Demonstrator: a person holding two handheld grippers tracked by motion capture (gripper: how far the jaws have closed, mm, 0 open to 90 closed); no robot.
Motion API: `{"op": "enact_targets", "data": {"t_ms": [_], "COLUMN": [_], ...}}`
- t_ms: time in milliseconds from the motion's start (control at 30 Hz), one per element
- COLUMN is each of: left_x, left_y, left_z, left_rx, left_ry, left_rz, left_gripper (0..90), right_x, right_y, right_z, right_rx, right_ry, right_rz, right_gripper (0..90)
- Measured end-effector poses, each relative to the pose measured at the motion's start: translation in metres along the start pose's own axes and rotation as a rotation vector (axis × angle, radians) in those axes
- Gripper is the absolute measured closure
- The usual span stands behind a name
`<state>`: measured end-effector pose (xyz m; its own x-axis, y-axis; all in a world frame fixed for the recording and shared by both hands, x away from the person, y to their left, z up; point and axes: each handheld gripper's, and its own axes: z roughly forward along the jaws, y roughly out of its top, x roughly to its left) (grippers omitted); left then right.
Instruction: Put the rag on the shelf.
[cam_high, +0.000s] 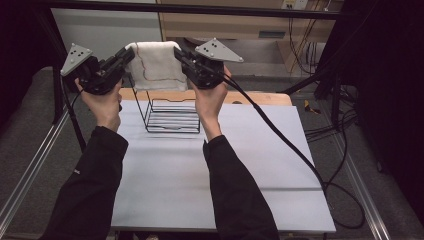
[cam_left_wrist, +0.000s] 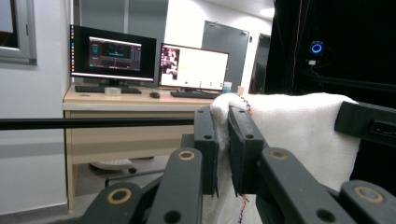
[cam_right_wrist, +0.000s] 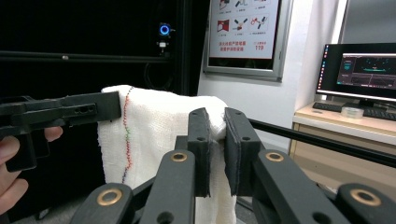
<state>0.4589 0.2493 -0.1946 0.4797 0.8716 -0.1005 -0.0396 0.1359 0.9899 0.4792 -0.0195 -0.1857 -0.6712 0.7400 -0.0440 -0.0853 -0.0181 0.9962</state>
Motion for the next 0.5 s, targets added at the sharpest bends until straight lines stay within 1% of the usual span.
{"op": "enact_targets", "data": {"t_ms": [67, 233, 333, 500], "left_x": [0.0, 0.001, 0.002, 0.006], "left_y": [0.003, 0.012, 0.015, 0.018], "left_z": [0.002, 0.008, 0.012, 0.017], "left_rx": [-0.006, -0.009, -0.01, -0.009], "left_ry": [-0.001, 0.0, 0.0, 0.003], "left_rz": [-0.002, 0.013, 0.011, 0.008], "left_gripper": [82.2, 82.2, 82.2, 82.2], "right_x": [-0.002, -0.006, -0.009, -0.012], "right_y": [0.003, 0.008, 0.012, 0.017], "right_z": [0.002, 0.006, 0.01, 0.016], "right_rx": [-0.004, -0.008, -0.009, -0.004], "right_ry": [-0.004, -0.014, -0.018, -0.022], "right_rz": [0.0, 0.007, 0.01, -0.005], "right_gripper": [81.8, 81.8, 81.8, 81.7]}}
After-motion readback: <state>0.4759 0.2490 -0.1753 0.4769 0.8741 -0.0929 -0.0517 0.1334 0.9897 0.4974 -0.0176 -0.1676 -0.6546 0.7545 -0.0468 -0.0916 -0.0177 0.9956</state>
